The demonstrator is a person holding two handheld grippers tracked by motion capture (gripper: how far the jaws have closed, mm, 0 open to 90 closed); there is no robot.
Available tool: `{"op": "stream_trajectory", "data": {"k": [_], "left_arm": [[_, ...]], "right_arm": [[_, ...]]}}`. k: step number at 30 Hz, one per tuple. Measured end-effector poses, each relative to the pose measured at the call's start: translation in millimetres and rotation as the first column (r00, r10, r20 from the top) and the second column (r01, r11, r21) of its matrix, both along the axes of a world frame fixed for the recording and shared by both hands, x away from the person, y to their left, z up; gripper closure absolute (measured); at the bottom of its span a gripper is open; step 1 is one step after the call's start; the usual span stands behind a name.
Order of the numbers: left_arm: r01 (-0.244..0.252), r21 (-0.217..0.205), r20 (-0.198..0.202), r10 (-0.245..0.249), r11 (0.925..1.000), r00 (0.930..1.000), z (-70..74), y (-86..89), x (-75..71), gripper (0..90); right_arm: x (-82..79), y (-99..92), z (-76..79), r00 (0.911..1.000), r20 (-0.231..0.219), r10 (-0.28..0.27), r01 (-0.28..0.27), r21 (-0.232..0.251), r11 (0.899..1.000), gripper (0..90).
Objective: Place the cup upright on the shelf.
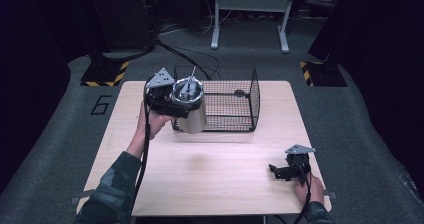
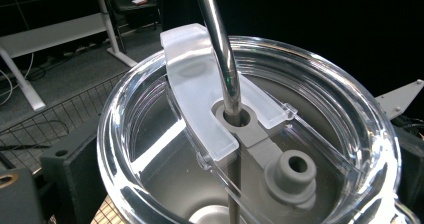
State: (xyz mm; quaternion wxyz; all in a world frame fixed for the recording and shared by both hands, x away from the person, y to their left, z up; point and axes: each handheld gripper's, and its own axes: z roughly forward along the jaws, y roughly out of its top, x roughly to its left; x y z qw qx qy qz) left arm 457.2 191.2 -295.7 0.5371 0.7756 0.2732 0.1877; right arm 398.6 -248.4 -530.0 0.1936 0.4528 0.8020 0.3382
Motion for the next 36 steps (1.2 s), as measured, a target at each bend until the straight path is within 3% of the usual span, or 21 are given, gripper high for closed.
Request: {"op": "stream_trajectory", "data": {"k": [9, 18, 36], "left_arm": [[-0.002, -0.003, 0.018, 0.002, 1.0000, 0.9998, 12.6, -6.3, 6.7, 3.9], [-0.020, 0.002, 0.031, 0.020, 0.9998, 0.9993, 23.4, -17.1, 22.4, 4.0], [-0.098, 0.025, 0.023, 0.097, 0.9949, 0.9950, 15.7, -35.8, 55.8, 4.0]], "right_arm": [[0.0, 0.0, 0.0, 1.0000, 0.000, 0.000, 0.000, 0.000, 1.000, 0.0], [0.1, 0.2, -0.1, 1.0000, 0.000, -0.001, 0.001, 0.001, 1.000, 0.0], [0.1, 0.3, -0.1, 1.0000, 0.000, -0.001, 0.001, 0.002, 1.000, 0.0]]}}
